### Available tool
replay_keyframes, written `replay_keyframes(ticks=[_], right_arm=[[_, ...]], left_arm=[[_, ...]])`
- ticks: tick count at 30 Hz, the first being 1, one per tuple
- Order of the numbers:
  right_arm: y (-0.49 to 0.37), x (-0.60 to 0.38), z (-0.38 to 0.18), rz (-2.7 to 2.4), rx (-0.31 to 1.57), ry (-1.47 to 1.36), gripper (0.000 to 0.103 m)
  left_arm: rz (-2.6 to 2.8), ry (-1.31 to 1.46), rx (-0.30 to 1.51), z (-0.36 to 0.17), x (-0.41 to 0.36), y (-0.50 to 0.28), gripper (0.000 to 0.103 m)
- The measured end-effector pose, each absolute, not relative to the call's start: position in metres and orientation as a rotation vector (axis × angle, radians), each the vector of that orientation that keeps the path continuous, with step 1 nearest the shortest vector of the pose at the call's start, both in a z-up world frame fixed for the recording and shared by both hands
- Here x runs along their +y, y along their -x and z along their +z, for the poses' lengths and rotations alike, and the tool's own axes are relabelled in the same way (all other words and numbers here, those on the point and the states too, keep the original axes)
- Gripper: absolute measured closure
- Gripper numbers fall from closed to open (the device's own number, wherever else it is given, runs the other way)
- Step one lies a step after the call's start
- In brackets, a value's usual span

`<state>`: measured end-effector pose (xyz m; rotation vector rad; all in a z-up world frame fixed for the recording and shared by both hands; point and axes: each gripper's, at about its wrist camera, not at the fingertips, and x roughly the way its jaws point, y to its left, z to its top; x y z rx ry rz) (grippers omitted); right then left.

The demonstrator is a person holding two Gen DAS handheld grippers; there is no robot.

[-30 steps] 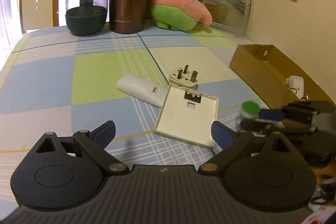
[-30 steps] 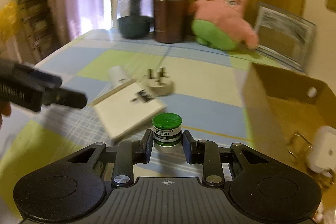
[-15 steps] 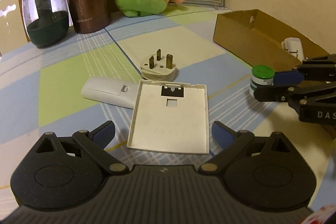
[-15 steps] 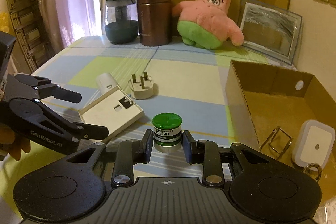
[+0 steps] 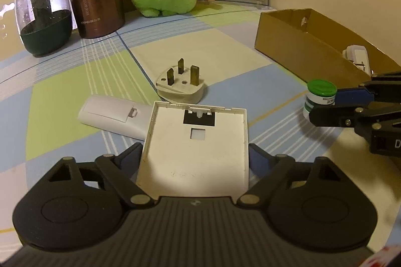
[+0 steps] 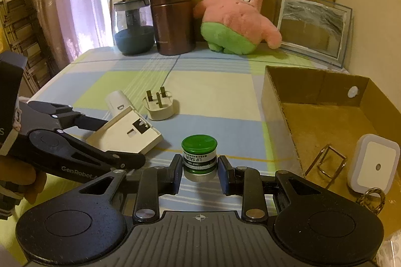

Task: Organize rigid objects
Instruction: 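Close the right tool on the green-capped cylinder while the left tool grasps the switch plate, then carry the switch plate and green-capped cylinder to the cardboard box with both tools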

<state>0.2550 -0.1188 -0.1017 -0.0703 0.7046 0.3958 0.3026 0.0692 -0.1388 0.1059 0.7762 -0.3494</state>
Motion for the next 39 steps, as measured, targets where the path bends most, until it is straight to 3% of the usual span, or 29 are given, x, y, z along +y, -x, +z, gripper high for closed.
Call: replay_keyframes(ticks=[15,39], right_arm=[[-0.241,-0.122,-0.091,0.395,0.687,0.082,0.076],[-0.113,-0.195,-0.029,0.320,0.669,0.018,0.076]], left_arm=[[-0.157,-0.019,0.824,-0.116,0.059,-0.267,0.019],[0.014,0.136,0.807,-0.056,-0.010,-0.115,0.019]])
